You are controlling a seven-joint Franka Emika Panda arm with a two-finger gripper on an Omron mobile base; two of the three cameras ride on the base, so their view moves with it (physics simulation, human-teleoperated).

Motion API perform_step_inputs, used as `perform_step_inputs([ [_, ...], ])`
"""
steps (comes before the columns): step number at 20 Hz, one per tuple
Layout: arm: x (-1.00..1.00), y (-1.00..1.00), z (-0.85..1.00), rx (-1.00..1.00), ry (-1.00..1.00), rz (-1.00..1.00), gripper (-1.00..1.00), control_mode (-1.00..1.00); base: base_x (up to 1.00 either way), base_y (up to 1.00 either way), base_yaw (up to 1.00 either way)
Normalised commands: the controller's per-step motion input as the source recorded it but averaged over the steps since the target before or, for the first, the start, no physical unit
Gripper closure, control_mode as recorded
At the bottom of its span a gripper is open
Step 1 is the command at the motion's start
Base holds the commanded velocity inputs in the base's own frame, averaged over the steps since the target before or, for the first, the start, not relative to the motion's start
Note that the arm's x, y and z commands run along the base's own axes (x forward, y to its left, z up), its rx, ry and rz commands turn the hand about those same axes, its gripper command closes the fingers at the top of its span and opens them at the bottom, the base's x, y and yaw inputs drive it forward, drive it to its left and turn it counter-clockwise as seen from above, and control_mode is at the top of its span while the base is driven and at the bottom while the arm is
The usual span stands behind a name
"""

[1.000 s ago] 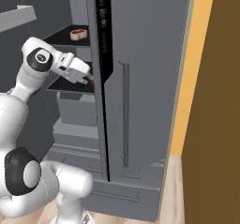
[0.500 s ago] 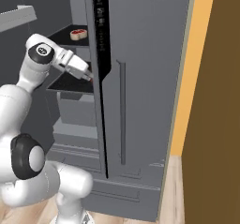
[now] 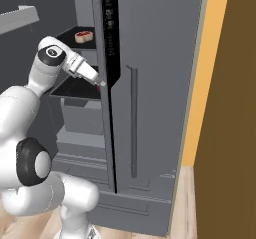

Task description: Open the fridge, remove the apple, tomato, and steak, and place them on any counter.

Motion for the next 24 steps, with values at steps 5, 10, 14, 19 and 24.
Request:
perform_step_inputs([
  [5,-0.39,-1.00,-0.08,0.00,0.00,-0.06,-1.00,-1.00,0.00,0.00,0.00],
  [10,-0.65,-1.00,-0.16,0.00,0.00,-0.02,-1.00,-1.00,0.00,0.00,0.00],
  [14,-0.39,-1.00,-0.25,0.00,0.03,-0.01,-1.00,-1.00,0.00,0.00,0.00],
  [19,-0.31,-1.00,-0.25,0.00,0.05,0.00,-1.00,-1.00,0.00,0.00,0.00],
  [24,0.16,-1.00,-0.11,0.00,0.00,0.00,-1.00,-1.00,0.00,0.00,0.00],
])
